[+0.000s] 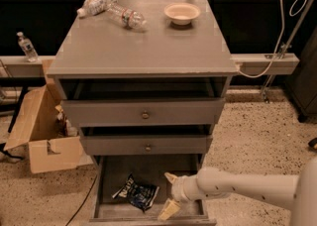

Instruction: Pick blue chip bag from bottom drawer and place on counter

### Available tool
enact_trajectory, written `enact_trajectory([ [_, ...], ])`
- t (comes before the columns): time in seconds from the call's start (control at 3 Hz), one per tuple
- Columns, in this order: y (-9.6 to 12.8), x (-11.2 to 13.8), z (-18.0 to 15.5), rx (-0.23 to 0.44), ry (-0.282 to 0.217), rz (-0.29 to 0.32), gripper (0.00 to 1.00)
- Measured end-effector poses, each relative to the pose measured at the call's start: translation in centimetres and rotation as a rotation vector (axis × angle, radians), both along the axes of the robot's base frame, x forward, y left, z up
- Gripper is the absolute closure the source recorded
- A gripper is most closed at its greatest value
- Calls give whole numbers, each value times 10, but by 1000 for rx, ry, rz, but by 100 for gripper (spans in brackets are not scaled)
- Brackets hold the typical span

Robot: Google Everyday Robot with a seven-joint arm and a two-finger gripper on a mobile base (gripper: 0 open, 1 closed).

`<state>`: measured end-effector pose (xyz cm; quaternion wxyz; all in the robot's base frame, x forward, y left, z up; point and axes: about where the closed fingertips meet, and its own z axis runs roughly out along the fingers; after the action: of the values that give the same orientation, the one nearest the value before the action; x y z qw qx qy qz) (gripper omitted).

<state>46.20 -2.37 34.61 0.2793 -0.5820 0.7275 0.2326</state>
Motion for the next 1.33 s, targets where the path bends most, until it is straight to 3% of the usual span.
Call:
enact_trajectory([
  [0.33,20,20,-41,28,-9,26,0],
  [0.67,20,20,-41,28,-9,26,0],
  [1.0,35,33,-58,40,3,54,0],
  [1.33,56,59,-94,30,22,60,0],
])
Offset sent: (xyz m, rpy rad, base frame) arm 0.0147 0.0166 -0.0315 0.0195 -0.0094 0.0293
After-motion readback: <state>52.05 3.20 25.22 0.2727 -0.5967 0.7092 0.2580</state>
